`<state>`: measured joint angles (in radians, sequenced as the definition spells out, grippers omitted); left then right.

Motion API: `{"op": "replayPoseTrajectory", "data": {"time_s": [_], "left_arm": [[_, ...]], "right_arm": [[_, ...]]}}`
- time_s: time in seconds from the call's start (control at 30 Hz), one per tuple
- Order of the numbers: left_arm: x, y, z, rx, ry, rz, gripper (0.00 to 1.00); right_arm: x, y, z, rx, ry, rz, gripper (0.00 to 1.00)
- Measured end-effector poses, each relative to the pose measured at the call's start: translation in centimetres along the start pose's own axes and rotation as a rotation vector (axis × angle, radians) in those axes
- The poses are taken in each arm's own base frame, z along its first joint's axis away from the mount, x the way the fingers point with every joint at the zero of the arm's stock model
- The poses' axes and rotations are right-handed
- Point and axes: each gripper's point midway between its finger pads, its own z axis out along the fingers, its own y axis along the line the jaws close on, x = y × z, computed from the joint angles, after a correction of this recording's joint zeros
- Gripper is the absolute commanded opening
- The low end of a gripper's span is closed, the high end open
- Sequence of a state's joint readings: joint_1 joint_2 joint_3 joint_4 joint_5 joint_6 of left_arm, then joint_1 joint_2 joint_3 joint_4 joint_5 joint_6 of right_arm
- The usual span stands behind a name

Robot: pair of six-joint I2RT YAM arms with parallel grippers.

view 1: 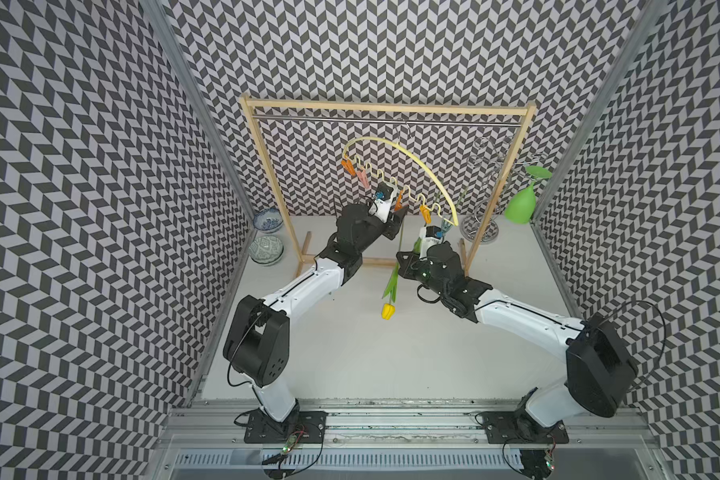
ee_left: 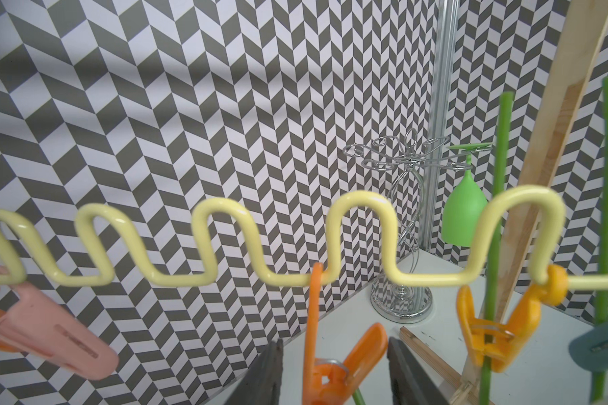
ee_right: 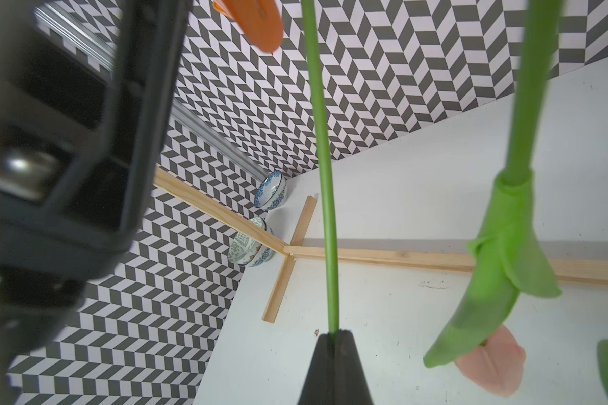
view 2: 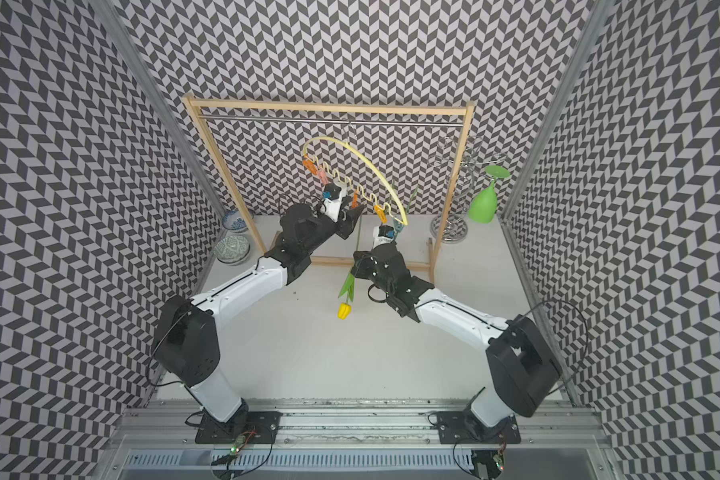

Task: Dry the flowers on a clothes hanger
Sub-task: Open the clamp at the hanger.

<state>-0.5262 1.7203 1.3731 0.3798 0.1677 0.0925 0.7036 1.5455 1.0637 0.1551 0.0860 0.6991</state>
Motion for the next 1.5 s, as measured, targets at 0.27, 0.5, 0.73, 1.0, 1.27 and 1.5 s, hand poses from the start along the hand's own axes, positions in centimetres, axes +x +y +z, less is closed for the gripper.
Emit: {"op": "replayPoseTrajectory", "data": {"time_s": [0.27, 0.5, 0.73, 1.0, 1.27, 1.5], "left_arm": [[-1.0, -0.4, 0.2, 0.001, -0.018, 0.003, 0.51], [-1.5, -1.0, 0.6, 0.007, -0.026, 0.007, 0.48], [-0.9, -1.1, 0.9, 0.008, -0.012, 0.005, 0.45], [-0.8, -1.5, 1.7, 0.014, -0.005, 0.003, 0.44], [-0.9, -1.6, 2.2, 0.018, -0.001, 0.005, 0.33], [-0.8, -1.6, 2.3, 0.018, 0.004, 0.003, 0.27]], "right_arm": [[0.2, -0.3, 0.0, 0.015, 0.005, -0.004, 0.0], [0.2, -0.4, 0.0, 0.019, 0.004, -0.007, 0.0], [0.1, -0.5, 0.0, 0.023, 0.002, -0.015, 0.0], [0.0, -0.7, 0.0, 0.033, -0.007, -0.02, 0.0], [-0.2, -0.8, 0.0, 0.039, -0.013, -0.023, 0.0], [-0.3, -0.9, 0.0, 0.043, -0.016, -0.022, 0.0]]}}
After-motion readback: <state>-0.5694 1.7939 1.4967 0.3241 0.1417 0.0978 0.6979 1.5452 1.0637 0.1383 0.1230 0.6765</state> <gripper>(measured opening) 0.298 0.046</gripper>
